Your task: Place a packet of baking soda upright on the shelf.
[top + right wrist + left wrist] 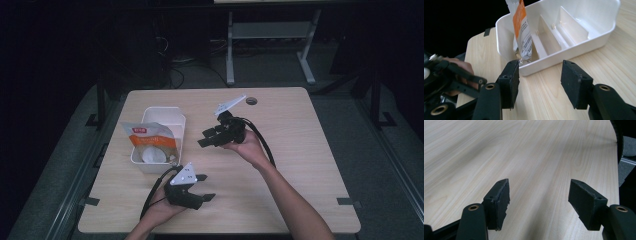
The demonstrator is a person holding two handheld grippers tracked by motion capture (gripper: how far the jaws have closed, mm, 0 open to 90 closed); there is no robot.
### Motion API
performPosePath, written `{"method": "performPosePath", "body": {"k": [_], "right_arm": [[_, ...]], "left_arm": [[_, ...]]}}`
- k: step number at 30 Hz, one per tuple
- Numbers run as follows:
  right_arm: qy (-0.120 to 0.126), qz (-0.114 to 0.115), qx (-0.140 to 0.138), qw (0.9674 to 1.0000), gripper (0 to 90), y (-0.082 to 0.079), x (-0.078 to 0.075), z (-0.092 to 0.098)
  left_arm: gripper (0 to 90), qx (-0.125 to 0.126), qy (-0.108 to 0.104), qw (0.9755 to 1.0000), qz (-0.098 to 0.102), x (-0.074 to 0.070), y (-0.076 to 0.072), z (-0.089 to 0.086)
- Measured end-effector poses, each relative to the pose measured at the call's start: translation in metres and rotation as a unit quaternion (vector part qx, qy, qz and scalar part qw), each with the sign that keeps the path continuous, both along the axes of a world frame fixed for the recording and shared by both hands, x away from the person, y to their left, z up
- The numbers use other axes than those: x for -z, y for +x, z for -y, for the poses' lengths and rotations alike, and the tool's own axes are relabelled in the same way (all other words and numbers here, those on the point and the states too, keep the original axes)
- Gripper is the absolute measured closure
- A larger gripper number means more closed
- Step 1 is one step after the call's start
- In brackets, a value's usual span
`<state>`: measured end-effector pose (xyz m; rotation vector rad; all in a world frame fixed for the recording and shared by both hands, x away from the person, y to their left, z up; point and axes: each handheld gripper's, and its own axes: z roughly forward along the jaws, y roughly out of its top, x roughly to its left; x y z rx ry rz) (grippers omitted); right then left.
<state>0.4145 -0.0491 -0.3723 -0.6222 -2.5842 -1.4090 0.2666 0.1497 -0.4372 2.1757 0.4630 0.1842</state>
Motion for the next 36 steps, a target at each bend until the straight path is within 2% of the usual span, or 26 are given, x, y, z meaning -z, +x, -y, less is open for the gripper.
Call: {"method": "performPosePath", "body": {"k": [4,17,36], "right_arm": [[0.009,0.000,0.012,0.9999,46.5,-0.003,0.001,0.016],[0.014,-0.010,0.055,0.9983,42.9,-0.009,0.009,0.069],[0.018,-0.017,0.092,0.9954,40.4,-0.020,0.011,0.117]], "left_arm": [[32.2,-0.004,-0.001,1.0000,-0.001,0.000,0.001,0.000],[30.5,-0.011,-0.001,0.9999,-0.002,0.000,0.003,-0.001],[28.8,-0.017,-0.001,0.9999,0.000,0.000,0.004,-0.003]]}}
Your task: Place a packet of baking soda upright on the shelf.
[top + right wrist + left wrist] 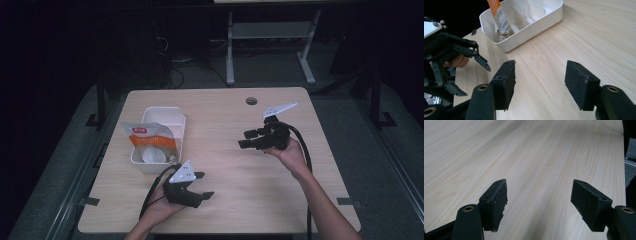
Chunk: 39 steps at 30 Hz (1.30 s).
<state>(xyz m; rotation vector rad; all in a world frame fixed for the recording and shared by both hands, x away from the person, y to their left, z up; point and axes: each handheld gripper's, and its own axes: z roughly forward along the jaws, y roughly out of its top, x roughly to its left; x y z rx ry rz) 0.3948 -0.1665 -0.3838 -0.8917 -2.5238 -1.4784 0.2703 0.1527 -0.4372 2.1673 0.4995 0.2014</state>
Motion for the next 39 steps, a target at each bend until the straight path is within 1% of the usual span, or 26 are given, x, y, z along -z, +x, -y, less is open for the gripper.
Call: {"method": "performPosePath", "body": {"k": [3,6,8,13,16,19,31,38,39], "right_arm": [[-0.002,0.001,0.003,1.0000,40.0,-0.002,0.001,0.005],[-0.008,-0.008,0.006,0.9999,39.2,-0.004,0.003,0.010],[-0.006,-0.002,0.010,0.9999,39.4,-0.006,0.004,0.015],[-0.002,-0.005,0.022,0.9997,38.8,-0.010,0.007,0.028],[-0.003,-0.006,0.028,0.9996,38.1,-0.011,0.008,0.034],[-0.003,-0.009,0.031,0.9995,38.1,-0.013,0.007,0.038],[-0.006,-0.005,0.039,0.9992,38.1,-0.021,0.004,0.053],[-0.008,-0.008,0.050,0.9987,37.8,-0.029,0.010,0.068],[-0.009,-0.013,0.051,0.9986,37.4,-0.029,0.011,0.070]], "left_arm": [[28.8,-0.001,0.000,1.0000,0.000,0.000,0.000,0.000],[28.8,-0.001,0.001,1.0000,0.001,0.000,0.000,0.000],[28.7,-0.002,0.002,1.0000,0.000,0.000,0.000,0.000],[28.6,-0.003,0.002,1.0000,0.001,0.000,0.001,0.000],[28.6,-0.002,0.003,1.0000,0.001,0.000,0.001,-0.001],[28.5,-0.004,0.002,1.0000,0.002,0.000,0.001,-0.001],[27.9,-0.008,0.000,1.0000,0.003,-0.001,0.001,-0.004],[27.6,-0.010,-0.001,0.9999,0.003,-0.001,0.001,-0.004],[27.6,-0.010,-0.001,0.9999,0.003,-0.001,0.001,-0.004]]}}
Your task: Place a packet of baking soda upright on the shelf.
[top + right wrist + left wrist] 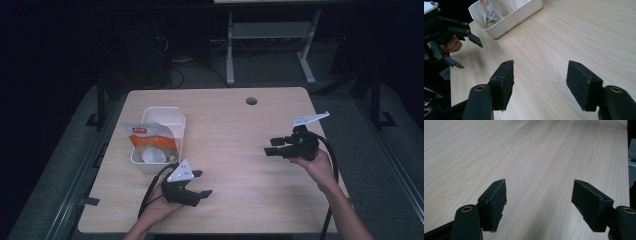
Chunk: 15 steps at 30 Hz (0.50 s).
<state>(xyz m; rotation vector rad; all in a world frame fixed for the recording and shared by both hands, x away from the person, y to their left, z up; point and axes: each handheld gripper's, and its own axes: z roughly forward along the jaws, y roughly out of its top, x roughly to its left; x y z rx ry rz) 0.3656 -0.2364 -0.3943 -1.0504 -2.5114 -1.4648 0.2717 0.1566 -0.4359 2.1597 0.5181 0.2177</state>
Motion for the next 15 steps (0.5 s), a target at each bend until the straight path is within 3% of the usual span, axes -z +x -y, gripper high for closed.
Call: {"method": "performPosePath", "body": {"k": [15], "right_arm": [[0.000,-0.007,0.027,0.9996,37.4,-0.020,0.013,0.029]], "left_arm": [[27.2,-0.002,0.000,1.0000,0.001,0.000,0.000,0.000]]}}
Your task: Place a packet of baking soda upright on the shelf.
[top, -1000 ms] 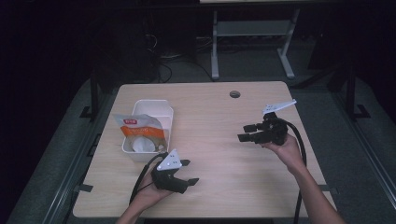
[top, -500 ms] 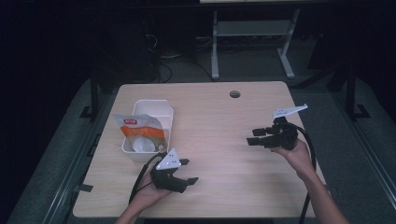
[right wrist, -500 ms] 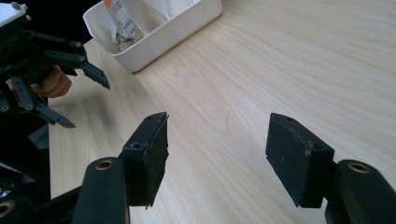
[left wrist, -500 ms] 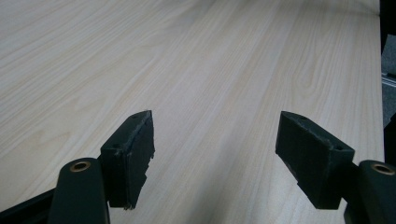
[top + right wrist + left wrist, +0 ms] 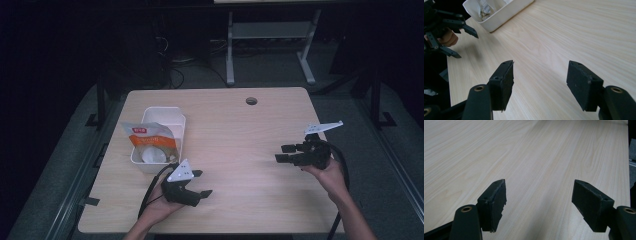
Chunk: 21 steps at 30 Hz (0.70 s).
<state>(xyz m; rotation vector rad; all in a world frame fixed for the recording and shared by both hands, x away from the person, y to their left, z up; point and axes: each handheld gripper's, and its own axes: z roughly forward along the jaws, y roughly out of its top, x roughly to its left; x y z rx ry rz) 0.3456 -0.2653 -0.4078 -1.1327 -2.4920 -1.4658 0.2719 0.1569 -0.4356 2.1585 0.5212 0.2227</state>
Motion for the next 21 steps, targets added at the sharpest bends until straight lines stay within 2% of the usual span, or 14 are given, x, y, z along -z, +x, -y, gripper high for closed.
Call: {"method": "performPosePath", "body": {"k": [15,21], "right_arm": [[-0.007,-0.011,0.009,0.9999,37.7,-0.023,0.018,0.013],[0.000,-0.015,0.014,0.9998,37.6,-0.032,0.025,0.017]], "left_arm": [[27.0,-0.003,-0.001,1.0000,0.000,0.000,0.000,-0.001],[26.9,-0.003,-0.001,1.0000,0.000,0.000,0.000,-0.002]]}}
